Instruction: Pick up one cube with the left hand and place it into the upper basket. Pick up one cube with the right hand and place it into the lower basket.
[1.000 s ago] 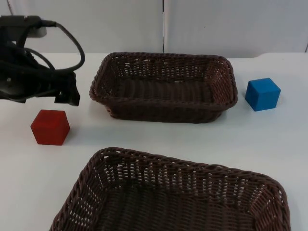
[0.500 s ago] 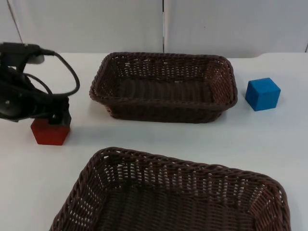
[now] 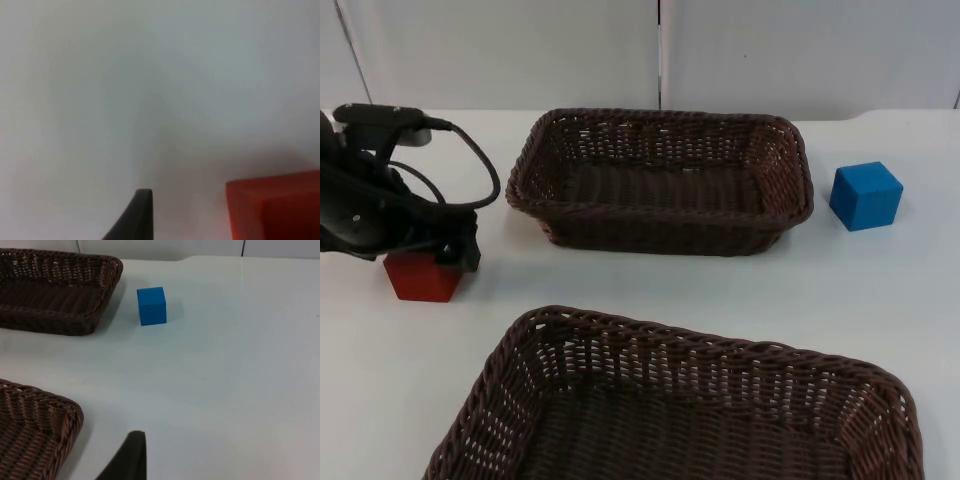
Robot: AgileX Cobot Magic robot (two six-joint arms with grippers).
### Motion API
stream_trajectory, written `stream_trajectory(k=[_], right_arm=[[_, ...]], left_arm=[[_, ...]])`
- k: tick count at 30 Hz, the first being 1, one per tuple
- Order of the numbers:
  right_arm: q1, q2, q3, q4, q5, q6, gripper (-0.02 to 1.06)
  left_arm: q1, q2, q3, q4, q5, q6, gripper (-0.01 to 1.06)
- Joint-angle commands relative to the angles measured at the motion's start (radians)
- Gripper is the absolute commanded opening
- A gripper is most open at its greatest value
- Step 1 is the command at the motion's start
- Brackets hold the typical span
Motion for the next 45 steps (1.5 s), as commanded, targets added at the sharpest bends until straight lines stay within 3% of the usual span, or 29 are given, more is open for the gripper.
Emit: stream_trajectory(k=[1,6,8,10,11,13,14,15,16,18,31,45], right_arm=[[-0.006,-0.003,0.008,0.002,-0.005,0.000,1.05],[-0.006,-0.003,0.008,0.002,-0.005,0.000,1.05],[-0.006,-0.003,0.008,0.002,-0.005,0.000,1.05],[-0.006,-0.003,0.008,0.002,-0.005,0.000,1.05],[-0.006,-0.003,0.008,0.002,-0.005,0.000,1.05],[-0.006,-0.003,0.008,0.002,-0.005,0.000,1.05],[-0.006,-0.003,0.008,0.002,-0.005,0.000,1.05],[-0.006,-0.003,0.008,0.002,-0.005,0.000,1.05],[-0.006,-0.003,0.008,0.002,-0.005,0.000,1.05],[-0.006,-0.003,0.008,0.002,-0.005,0.000,1.05],[-0.006,-0.003,0.008,0.002,-0.005,0.000,1.05],[-0.006,-0.003,0.008,0.002,-0.005,0.000,1.05]], left_arm=[[-0.001,0.011,-0.005,0.002,0.003,0.004,1.04],[-0.001,0.032,-0.005,0.002,0.009,0.004,1.00],[-0.001,0.032,-0.005,0.002,0.009,0.004,0.92],[-0.001,0.032,-0.005,-0.006,0.007,0.004,0.76],[-0.001,0.032,-0.005,-0.006,0.007,0.004,0.76],[-0.001,0.032,-0.005,-0.014,0.009,0.004,0.56],[-0.001,0.030,-0.005,-0.014,0.027,0.002,0.39],[-0.001,0.030,-0.005,-0.014,0.027,0.002,0.39],[-0.001,0.028,-0.005,-0.016,0.037,0.000,0.28],[-0.001,0.011,-0.005,-0.018,0.061,0.000,0.00],[-0.001,-0.200,-0.005,-0.135,0.136,0.000,0.00],[-0.001,-0.301,-0.005,-0.160,0.134,0.004,0.00]])
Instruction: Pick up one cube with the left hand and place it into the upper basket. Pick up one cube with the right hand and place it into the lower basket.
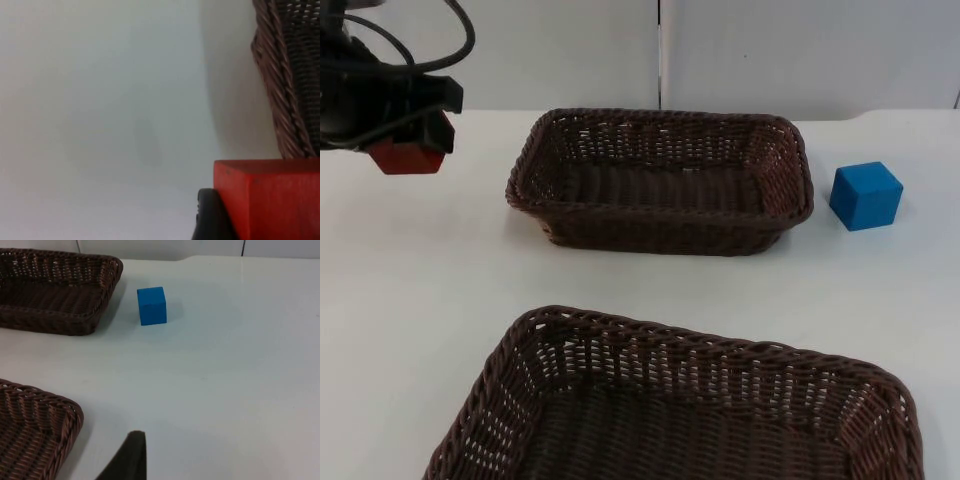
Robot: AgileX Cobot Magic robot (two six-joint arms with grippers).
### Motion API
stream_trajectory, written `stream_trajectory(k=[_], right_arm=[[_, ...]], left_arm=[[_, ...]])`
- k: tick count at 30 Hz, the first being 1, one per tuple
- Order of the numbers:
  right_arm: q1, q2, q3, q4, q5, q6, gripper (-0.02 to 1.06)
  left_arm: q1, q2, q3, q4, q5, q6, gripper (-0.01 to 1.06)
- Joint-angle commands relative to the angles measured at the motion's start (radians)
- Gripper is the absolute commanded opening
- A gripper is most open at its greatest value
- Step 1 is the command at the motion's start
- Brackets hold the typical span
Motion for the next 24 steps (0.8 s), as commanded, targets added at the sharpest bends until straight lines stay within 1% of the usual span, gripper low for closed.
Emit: stream_trajectory(k=[1,15,20,23,24], right_arm=[[-0.006,-0.003,0.008,0.002,-0.005,0.000,1.05],[-0.006,-0.003,0.008,0.002,-0.005,0.000,1.05],[-0.006,-0.003,0.008,0.002,-0.005,0.000,1.05],[-0.006,-0.003,0.008,0.002,-0.005,0.000,1.05],[-0.006,-0.003,0.008,0.002,-0.005,0.000,1.05]], left_arm=[[-0.001,-0.010,-0.003,-0.015,0.000,0.002,0.00],[-0.008,-0.010,-0.003,-0.017,0.004,0.002,0.00],[-0.054,-0.010,-0.016,-0.017,0.008,0.028,0.00],[-0.099,-0.010,-0.051,0.008,0.030,0.028,0.00],[-0.099,-0.010,-0.051,0.008,0.030,0.028,0.00]])
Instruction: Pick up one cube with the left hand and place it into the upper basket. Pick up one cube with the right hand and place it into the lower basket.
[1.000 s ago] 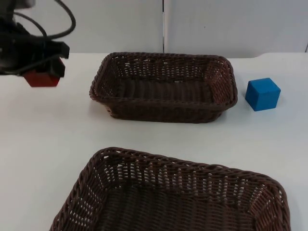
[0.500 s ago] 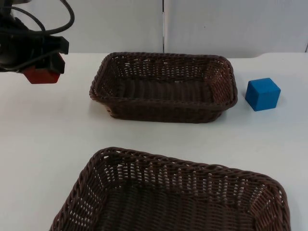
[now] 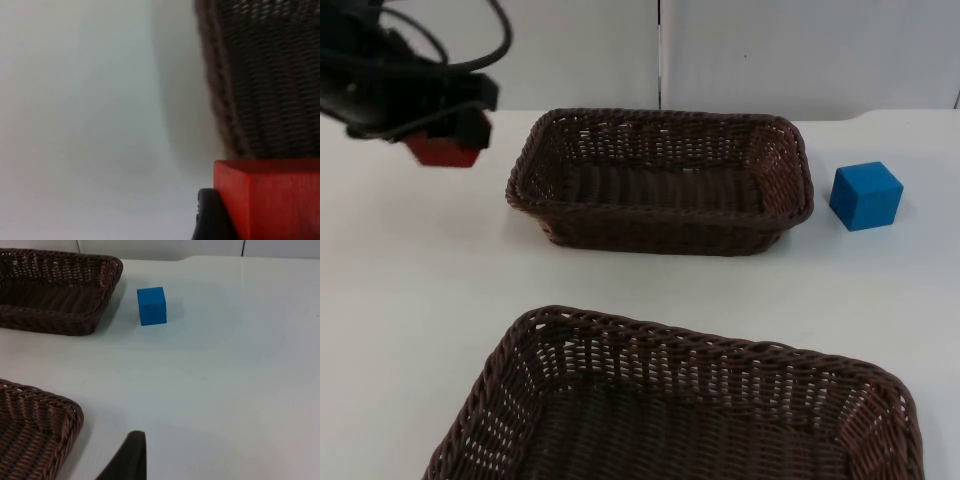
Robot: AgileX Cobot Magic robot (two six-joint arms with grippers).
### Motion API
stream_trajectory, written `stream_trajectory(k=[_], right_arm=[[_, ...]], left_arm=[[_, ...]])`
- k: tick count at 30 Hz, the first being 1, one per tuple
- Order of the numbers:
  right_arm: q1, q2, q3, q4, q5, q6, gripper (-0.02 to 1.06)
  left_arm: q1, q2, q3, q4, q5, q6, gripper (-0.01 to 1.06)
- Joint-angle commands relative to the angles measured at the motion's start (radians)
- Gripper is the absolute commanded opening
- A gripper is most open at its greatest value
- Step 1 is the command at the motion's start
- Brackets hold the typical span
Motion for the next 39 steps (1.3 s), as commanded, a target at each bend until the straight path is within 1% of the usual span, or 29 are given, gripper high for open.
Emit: stream_trajectory(k=[1,5,6,10,11,16,17,20,21,26,27,30,31,35,39], right_arm=[[-0.006,-0.003,0.008,0.002,-0.005,0.000,1.05],[-0.006,-0.003,0.008,0.000,-0.005,0.000,1.05],[-0.006,-0.003,0.008,0.000,-0.005,0.000,1.05],[-0.006,-0.003,0.008,0.000,-0.005,0.000,1.05],[-0.006,-0.003,0.008,0.000,-0.005,0.000,1.05],[-0.006,-0.003,0.008,0.000,-0.005,0.000,1.05],[-0.006,-0.003,0.008,0.000,-0.005,0.000,1.05],[-0.006,-0.003,0.008,0.000,-0.005,0.000,1.05],[-0.006,-0.003,0.008,0.000,-0.005,0.000,1.05],[-0.006,-0.003,0.008,0.000,-0.005,0.000,1.05],[-0.006,-0.003,0.008,0.000,-0.005,0.000,1.05],[-0.006,-0.003,0.008,0.000,-0.005,0.000,1.05],[-0.006,-0.003,0.008,0.000,-0.005,0.000,1.05],[-0.006,-0.003,0.008,0.000,-0.005,0.000,1.05],[-0.006,-0.003,0.008,0.000,-0.005,0.000,1.05]], left_arm=[[-0.035,-0.008,-0.029,0.015,0.010,0.004,0.00],[-0.089,0.000,-0.075,0.018,0.003,0.013,0.00],[-0.089,0.000,-0.075,0.018,0.003,0.013,0.00],[-0.139,0.033,-0.151,0.014,0.005,0.027,0.00],[-0.139,0.033,-0.151,0.014,0.005,0.027,0.00],[-0.181,0.116,-0.253,0.013,0.021,0.030,0.00],[-0.181,0.116,-0.253,0.013,0.021,0.030,0.00],[-0.186,0.194,-0.345,0.013,0.064,0.030,0.00],[-0.186,0.194,-0.345,0.013,0.064,0.030,0.00],[-0.186,0.312,-0.470,0.013,0.116,0.030,0.00],[-0.186,0.312,-0.470,0.013,0.116,0.030,0.00],[-0.186,0.378,-0.537,0.008,0.151,0.030,0.00],[-0.186,0.378,-0.537,0.008,0.151,0.030,0.00],[-0.186,0.463,-0.620,0.010,0.181,0.030,0.00],[-0.186,0.510,-0.665,0.010,0.183,0.030,0.00]])
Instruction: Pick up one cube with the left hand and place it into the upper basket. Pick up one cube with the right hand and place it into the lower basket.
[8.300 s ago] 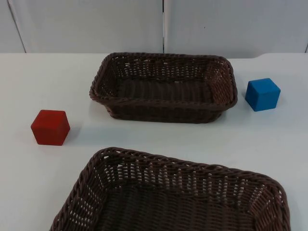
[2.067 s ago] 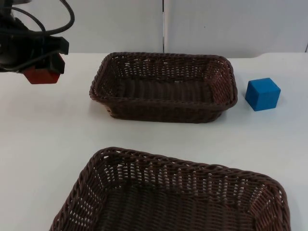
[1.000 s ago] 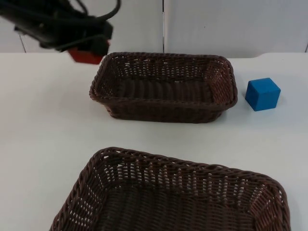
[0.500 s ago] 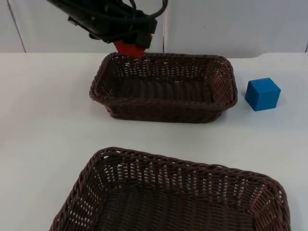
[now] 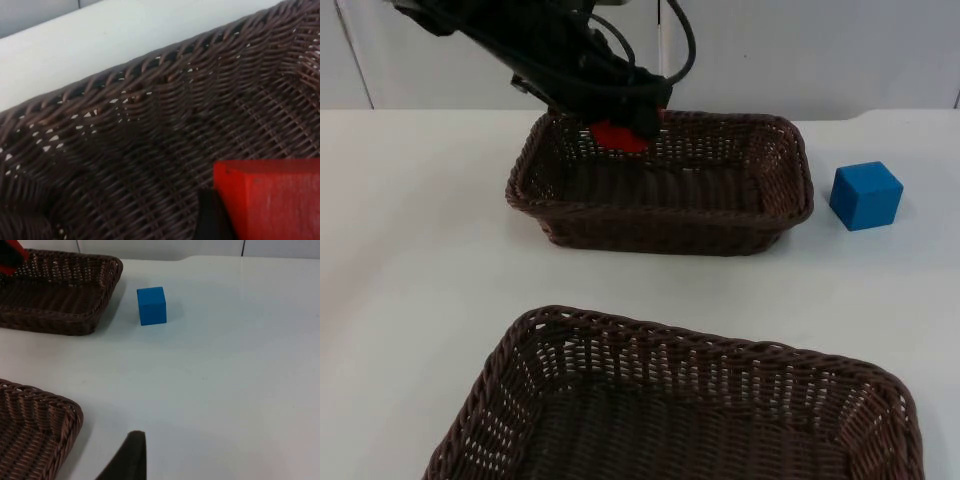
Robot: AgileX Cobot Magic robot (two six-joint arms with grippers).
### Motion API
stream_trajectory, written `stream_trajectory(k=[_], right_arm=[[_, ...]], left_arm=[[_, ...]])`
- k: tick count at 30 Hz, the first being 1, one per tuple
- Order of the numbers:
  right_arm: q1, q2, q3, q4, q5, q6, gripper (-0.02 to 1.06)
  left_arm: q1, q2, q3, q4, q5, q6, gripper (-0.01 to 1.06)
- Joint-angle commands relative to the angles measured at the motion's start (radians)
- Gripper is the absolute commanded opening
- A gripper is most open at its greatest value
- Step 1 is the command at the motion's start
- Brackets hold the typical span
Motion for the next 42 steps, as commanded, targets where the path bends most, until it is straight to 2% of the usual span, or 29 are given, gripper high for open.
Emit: stream_trajectory(k=[1,16,27,28,30,31,35,36,39,42], right_arm=[[-0.006,-0.003,0.008,0.000,-0.005,0.000,1.05],[-0.006,-0.003,0.008,0.000,-0.005,0.000,1.05],[-0.006,-0.003,0.008,0.000,-0.005,0.000,1.05],[-0.006,-0.003,0.008,0.000,-0.005,0.000,1.05],[-0.006,-0.003,0.008,0.000,-0.005,0.000,1.05],[-0.006,-0.003,0.008,0.000,-0.005,0.000,1.05],[-0.006,-0.003,0.008,-0.002,-0.005,0.000,1.05],[-0.006,-0.003,0.008,-0.002,-0.005,0.000,1.05],[-0.006,-0.003,0.008,-0.002,-0.005,0.000,1.05],[-0.006,-0.003,0.008,-0.002,-0.005,0.000,1.05]], left_arm=[[-0.004,0.032,-0.037,0.002,0.003,0.002,0.00],[-0.004,0.137,-0.066,0.003,-0.036,0.002,0.00],[-0.004,0.160,-0.066,0.008,-0.024,0.002,0.02],[-0.004,0.160,-0.066,0.003,-0.024,0.002,0.06],[-0.004,0.160,-0.066,-0.003,-0.022,0.002,0.23],[-0.004,0.160,-0.066,-0.003,-0.022,0.002,0.23],[-0.004,0.160,-0.066,-0.004,-0.020,0.002,0.65],[-0.004,0.160,-0.066,-0.004,-0.020,0.002,0.65],[-0.004,0.147,-0.066,-0.007,-0.013,0.002,0.94],[-0.004,0.130,-0.066,-0.010,-0.009,0.002,1.01]])
